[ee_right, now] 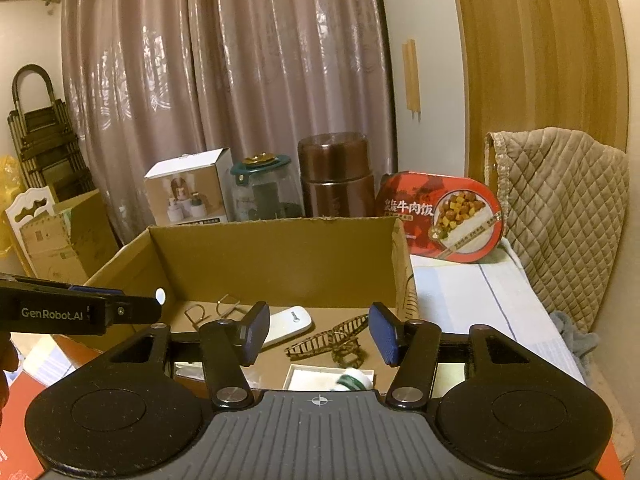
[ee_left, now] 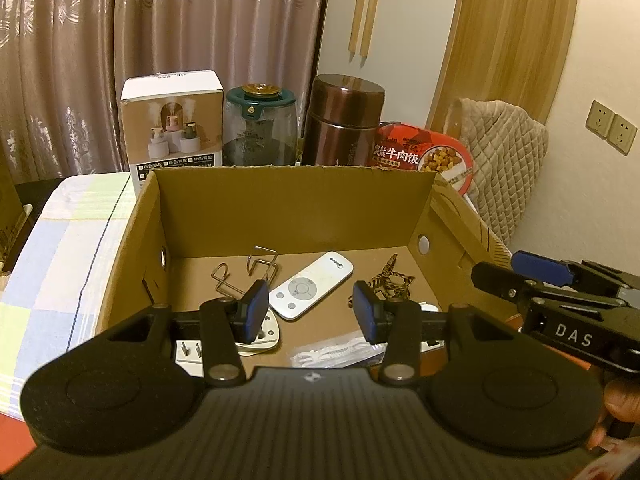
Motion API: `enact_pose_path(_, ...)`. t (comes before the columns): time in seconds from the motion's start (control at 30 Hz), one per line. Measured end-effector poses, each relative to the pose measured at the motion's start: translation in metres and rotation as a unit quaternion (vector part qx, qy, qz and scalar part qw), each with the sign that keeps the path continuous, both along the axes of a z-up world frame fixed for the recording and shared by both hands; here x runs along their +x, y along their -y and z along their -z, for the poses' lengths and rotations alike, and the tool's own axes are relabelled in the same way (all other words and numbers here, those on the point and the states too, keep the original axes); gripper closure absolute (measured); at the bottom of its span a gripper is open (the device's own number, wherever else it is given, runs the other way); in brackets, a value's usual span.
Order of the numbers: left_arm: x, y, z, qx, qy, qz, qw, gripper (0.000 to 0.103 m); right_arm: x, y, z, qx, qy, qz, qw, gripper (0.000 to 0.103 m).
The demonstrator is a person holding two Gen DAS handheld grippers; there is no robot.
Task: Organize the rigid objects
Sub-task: 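Open the left gripper to drop the remote while the right drops the spool, then withdraw both tools from the box back toward the mat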
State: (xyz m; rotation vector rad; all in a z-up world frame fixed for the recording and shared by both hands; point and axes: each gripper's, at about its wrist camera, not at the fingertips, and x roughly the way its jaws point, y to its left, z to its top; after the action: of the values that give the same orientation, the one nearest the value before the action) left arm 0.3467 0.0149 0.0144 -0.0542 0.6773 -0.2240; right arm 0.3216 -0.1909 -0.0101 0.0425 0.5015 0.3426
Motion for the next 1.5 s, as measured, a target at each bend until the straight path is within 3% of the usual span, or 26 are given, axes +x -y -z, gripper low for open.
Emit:
enact_pose_path(0.27,-0.028,-0.007,-0.012,-0.007,0.009,-0.002,0.9999,0.062,-0.029,0.019,-0.007,0.003,0.019,0.014,1.0,0.049)
enact_pose_path(0.63,-0.099,-0.018,-0.014,-0.017,-0.005,-0.025,0.9995,0.059,-0.11,0.038,0.0,-0.01,0.011,0.01,1.0,0.046)
enact_pose_path(1.17,-0.203,-0.029,0.011,-0.036,-0.049,-0.06,0.9963,0.041,-0.22,0.059,0.014,-0.001,-0.03,0.012,0.999,0.042)
enact_pose_path(1.3,-0.226,-0.027,0.015,-0.045,-0.05,-0.062,0.9958,0.029,-0.239,0.066,0.02,0.003,-0.042,0.019,0.999,0.041)
enact_pose_path(1.5,-0.25,-0.021,0.021,-0.037,-0.053,-0.057,0.9963,0.023,-0.255,0.068,0.026,-0.019,-0.043,0.013,0.999,0.04)
